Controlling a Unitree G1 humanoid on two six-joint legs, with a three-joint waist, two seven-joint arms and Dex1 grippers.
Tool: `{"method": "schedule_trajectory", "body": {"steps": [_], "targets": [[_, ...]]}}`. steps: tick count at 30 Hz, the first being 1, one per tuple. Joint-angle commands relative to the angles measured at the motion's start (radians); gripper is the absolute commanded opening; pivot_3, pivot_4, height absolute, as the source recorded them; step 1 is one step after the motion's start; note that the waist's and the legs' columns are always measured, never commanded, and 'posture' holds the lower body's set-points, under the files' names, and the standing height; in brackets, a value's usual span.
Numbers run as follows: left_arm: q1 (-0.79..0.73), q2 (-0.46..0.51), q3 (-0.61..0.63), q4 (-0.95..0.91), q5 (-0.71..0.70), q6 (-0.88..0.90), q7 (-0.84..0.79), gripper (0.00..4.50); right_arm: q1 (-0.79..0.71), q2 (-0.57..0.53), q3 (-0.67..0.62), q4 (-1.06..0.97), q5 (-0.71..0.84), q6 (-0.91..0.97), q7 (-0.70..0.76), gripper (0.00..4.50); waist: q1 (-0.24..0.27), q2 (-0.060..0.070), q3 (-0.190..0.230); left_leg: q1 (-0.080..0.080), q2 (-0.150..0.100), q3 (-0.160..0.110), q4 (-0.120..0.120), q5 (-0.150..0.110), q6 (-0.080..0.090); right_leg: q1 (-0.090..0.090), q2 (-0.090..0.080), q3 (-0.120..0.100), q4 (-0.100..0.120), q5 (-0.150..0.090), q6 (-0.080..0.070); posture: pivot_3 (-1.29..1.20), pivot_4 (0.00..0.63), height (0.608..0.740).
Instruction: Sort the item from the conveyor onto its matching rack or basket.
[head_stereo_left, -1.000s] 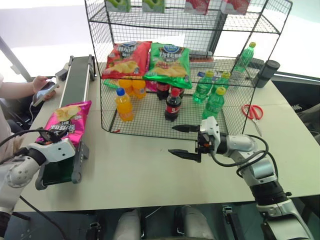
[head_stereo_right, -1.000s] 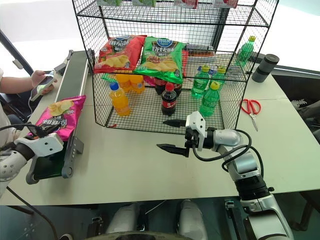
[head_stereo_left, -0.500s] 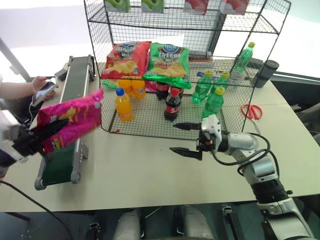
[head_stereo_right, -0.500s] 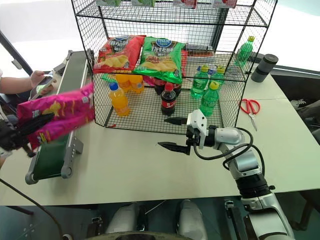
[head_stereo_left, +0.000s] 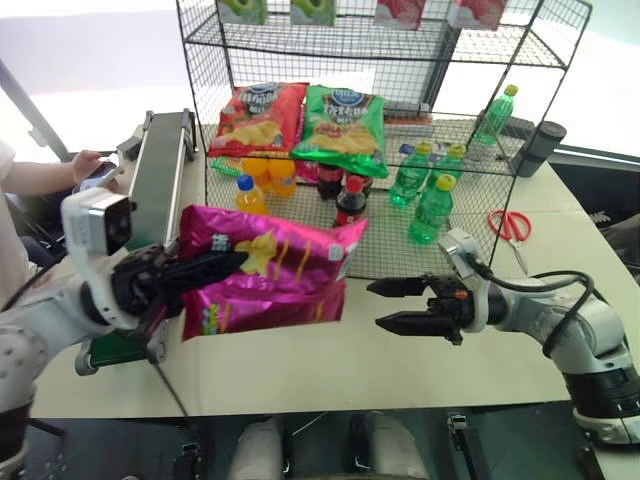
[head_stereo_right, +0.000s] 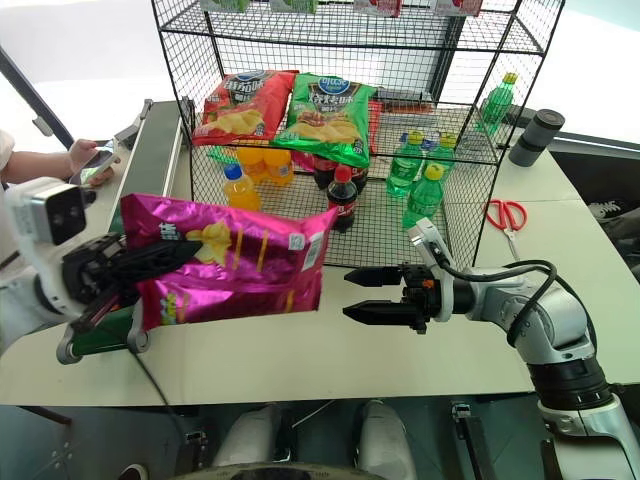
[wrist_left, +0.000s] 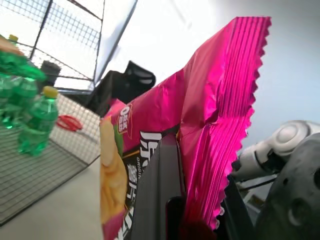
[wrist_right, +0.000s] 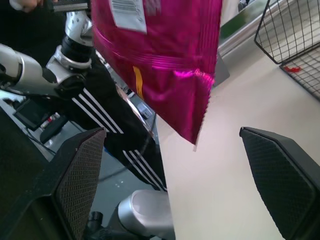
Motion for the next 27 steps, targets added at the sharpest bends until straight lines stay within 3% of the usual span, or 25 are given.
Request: {"method": "schedule_trajectory", "body": {"steps": [1, 9, 20, 23, 27], "targets": [[-0.073, -0.040, -0.023, 0.020, -0.042, 0.029, 0.017, 0.14, -0.009, 0.018, -0.042, -0.032, 0.050, 0.028, -0.036, 4.50, 0.001, 0.000, 0.000, 0.000, -0.001, 0.000, 0.000, 0.000, 0.000, 0.000, 0.000, 0.000, 0.000, 0.000, 0.000, 0.00, 0.150, 0.740], [-0.181, -0.136, -0.054, 0.114, -0.027, 0.078, 0.022, 0.14, -0.019, 0.061, -0.067, -0.125, 0.160, 0.102, -0.125, 4.50, 0.005, -0.001, 0.000, 0.000, -0.004, -0.001, 0.000, 0.000, 0.000, 0.000, 0.000, 0.000, 0.000, 0.000, 0.000, 0.00, 0.150, 0.740], [-0.226, -0.213, -0.113, 0.154, 0.239, 0.021, -0.080, 0.14, -0.055, 0.109, -0.005, -0.116, 0.180, 0.179, -0.209, 4.50, 0.005, -0.001, 0.000, -0.001, -0.004, -0.001, 0.000, 0.000, 0.000, 0.000, 0.000, 0.000, -0.001, 0.000, 0.000, 0.00, 0.150, 0.740], [-0.209, -0.227, -0.103, 0.145, 0.270, 0.008, -0.083, 0.00, -0.050, 0.091, 0.010, -0.120, 0.147, 0.162, -0.196, 3.16, 0.005, -0.001, 0.000, -0.001, -0.005, -0.001, 0.000, 0.000, 0.000, 0.000, -0.001, 0.000, -0.001, 0.000, 0.000, 0.00, 0.150, 0.740], [-0.192, -0.250, -0.076, 0.151, 0.292, -0.012, -0.073, 0.00, -0.028, 0.064, 0.031, -0.118, 0.076, 0.115, -0.164, 1.04, 0.005, -0.001, 0.000, -0.001, -0.004, -0.002, 0.000, 0.000, 0.000, 0.000, -0.001, 0.000, -0.001, 0.000, 0.000, 0.00, 0.150, 0.740]]}}
